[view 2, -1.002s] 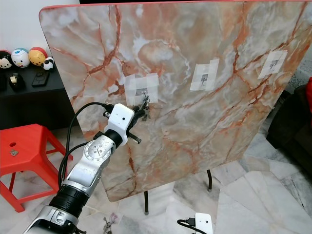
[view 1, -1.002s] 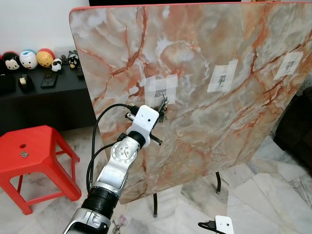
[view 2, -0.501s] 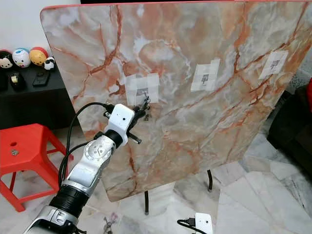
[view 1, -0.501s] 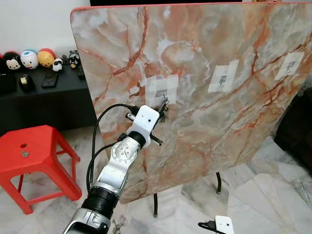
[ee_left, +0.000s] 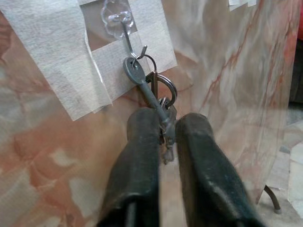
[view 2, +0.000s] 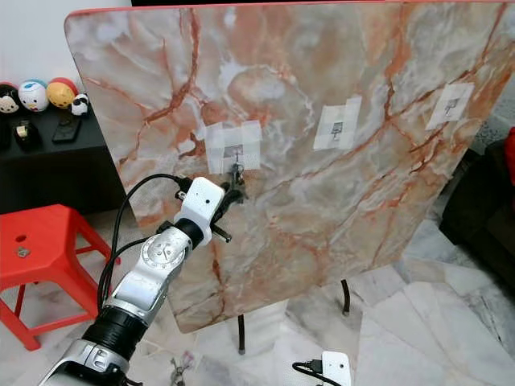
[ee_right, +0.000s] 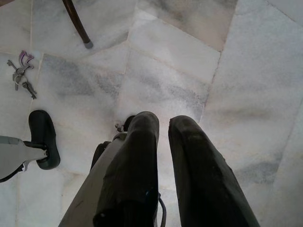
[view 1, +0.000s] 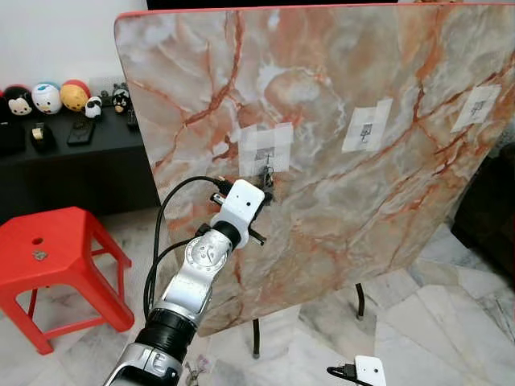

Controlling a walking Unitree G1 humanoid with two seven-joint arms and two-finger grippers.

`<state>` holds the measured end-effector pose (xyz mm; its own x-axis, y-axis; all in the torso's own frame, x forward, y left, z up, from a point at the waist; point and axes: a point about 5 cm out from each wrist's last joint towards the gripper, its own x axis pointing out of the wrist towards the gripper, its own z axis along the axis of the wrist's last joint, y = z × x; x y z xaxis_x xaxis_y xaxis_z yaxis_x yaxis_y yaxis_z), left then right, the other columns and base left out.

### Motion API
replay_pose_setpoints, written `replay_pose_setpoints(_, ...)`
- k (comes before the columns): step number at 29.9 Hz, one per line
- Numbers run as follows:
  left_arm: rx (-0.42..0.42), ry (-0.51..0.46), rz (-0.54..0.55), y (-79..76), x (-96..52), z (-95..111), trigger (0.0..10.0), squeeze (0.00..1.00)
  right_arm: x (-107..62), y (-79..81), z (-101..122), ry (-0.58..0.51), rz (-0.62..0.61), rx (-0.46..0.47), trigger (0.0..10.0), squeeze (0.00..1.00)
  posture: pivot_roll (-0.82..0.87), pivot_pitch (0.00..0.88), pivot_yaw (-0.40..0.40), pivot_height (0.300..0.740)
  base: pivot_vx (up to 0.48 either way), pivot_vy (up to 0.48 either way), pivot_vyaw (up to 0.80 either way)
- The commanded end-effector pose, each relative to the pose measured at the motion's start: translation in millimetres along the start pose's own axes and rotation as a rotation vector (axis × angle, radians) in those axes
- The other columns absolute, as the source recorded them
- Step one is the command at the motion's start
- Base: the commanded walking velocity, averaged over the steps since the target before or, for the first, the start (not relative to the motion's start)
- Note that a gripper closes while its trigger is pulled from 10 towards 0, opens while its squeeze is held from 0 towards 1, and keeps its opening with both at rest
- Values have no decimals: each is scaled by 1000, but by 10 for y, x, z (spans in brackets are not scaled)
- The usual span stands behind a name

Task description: Hang keys on a hook

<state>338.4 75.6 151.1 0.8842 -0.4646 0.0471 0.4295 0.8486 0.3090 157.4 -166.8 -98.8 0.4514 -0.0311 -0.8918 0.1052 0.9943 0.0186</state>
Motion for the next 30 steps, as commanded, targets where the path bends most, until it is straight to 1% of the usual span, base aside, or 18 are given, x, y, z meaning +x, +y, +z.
replay_pose_setpoints(1,17,2,-16,-26,16,18,10000,796,0,-19,10,1,-4,5,10000,0,64,0,-75,740,0,0,0)
replay_pose_setpoints(7,18,-5,-18,-6,-31,11,10000,788,0,-21,8,1,-5,7,10000,0,65,0,-76,740,0,0,0)
replay_pose_setpoints(10,14,2,-25,-6,-82,-35,10000,800,0,-22,8,1,-4,5,10000,0,66,0,-77,740,0,0,0)
replay_pose_setpoints(11,10,9,-33,-9,-137,-78,10000,851,0,-22,6,1,-4,7,10000,0,60,0,-74,740,0,0,0)
replay_pose_setpoints(14,10,15,-37,-5,-184,-105,10000,843,0,-23,5,1,-4,9,10000,0,60,0,-74,740,0,0,0)
replay_pose_setpoints(17,5,28,-59,28,-380,-152,10000,812,-1,-29,3,1,-7,11,10000,0,64,0,-77,740,0,0,0)
replay_pose_setpoints(18,2,43,-73,46,-483,-186,10000,769,-1,-33,3,1,-8,11,10000,0,69,0,-79,740,0,0,0)
replay_pose_setpoints(19,2,47,-76,49,-505,-194,10000,769,-1,-34,4,1,-8,11,10000,0,71,0,-80,740,0,0,0)
replay_pose_setpoints(20,3,69,-82,69,-573,-240,10000,557,-1,-35,4,2,-8,9,10000,0,75,0,-81,740,0,0,0)
replay_pose_setpoints(21,4,97,-81,96,-643,-297,10000,0,-1,-37,4,2,-8,9,10000,0,76,0,-82,740,0,0,0)
replay_pose_setpoints(22,4,117,-80,114,-693,-336,10000,0,-1,-38,4,2,-7,9,10000,0,78,0,-82,740,0,0,0)
replay_pose_setpoints(23,-15,173,-59,185,-821,-469,10000,0,-1,-39,4,2,-7,7,10000,0,80,0,-83,740,0,0,0)
replay_pose_setpoints(25,-40,233,-16,284,-972,-626,10000,0,-1,-40,4,2,-6,6,10000,0,79,0,-83,740,0,0,0)
replay_pose_setpoints(26,-53,250,0,313,-1016,-671,10000,0,-1,-41,4,2,-5,5,10000,0,81,0,-83,740,0,0,0)
replay_pose_setpoints(27,-72,305,36,383,-1152,-825,10000,0,-2,-44,1,3,-6,4,10000,0,90,0,-88,740,0,0,0)
replay_pose_setpoints(28,-72,305,36,383,-1152,-825,10000,0,-2,-44,1,3,-6,4,10000,0,90,0,-88,740,0,0,0)
replay_pose_setpoints(29,-79,356,57,424,-1263,-949,10000,0,-2,-44,-2,4,-6,1,10000,0,92,0,-86,740,0,0,0)
replay_pose_setpoints(30,-91,388,68,438,-1322,-1025,10000,0,-2,-44,-3,5,-6,1,10000,0,92,0,-86,740,0,0,0)
